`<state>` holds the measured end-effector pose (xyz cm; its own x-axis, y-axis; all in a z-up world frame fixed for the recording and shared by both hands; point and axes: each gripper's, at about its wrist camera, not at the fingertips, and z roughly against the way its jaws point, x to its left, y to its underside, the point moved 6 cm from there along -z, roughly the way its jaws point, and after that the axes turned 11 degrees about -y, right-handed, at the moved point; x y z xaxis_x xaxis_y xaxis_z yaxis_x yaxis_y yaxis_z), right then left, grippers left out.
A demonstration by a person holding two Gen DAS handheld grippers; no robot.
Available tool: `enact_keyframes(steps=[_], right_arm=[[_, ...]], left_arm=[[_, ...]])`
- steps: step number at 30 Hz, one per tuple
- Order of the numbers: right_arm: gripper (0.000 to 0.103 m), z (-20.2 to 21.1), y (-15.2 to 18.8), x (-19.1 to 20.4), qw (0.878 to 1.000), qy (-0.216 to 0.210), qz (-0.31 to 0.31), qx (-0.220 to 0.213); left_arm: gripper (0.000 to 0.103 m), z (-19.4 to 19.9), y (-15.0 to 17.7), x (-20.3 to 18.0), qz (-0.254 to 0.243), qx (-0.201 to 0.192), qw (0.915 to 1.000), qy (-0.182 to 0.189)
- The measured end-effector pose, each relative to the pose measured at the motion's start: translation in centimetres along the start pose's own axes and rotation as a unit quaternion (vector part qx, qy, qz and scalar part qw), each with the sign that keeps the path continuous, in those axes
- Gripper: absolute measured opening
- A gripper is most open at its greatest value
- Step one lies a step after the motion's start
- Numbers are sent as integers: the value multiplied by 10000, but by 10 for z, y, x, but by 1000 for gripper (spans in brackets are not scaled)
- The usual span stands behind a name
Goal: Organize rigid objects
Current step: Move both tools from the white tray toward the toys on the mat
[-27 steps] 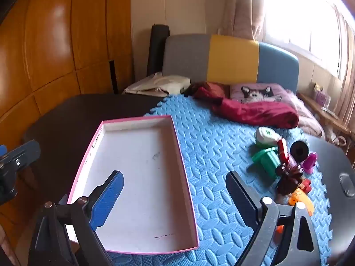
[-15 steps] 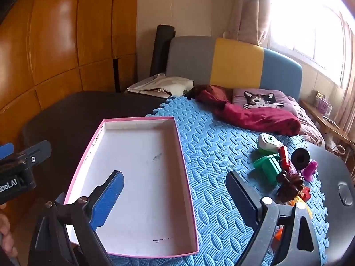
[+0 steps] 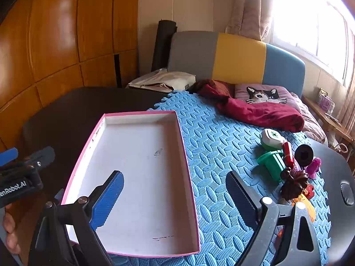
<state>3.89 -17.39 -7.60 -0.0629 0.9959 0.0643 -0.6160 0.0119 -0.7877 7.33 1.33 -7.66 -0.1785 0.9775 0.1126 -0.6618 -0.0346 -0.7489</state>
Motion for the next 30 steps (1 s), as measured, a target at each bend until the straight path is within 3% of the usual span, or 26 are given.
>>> enact_keyframes(steps=[18, 24, 30], right_arm=[[95, 32, -5, -24, 9997, 99, 186, -131], [95, 44, -11, -47, 9996, 175, 145, -145], [95, 54, -20, -94, 9993, 228, -229, -180]], left_arm=[[103, 20, -1, -13, -265, -190, 9990, 309], [103, 26, -3, -20, -290, -228, 9975, 604], [103, 29, -1, -39, -668, -199, 9951, 706]])
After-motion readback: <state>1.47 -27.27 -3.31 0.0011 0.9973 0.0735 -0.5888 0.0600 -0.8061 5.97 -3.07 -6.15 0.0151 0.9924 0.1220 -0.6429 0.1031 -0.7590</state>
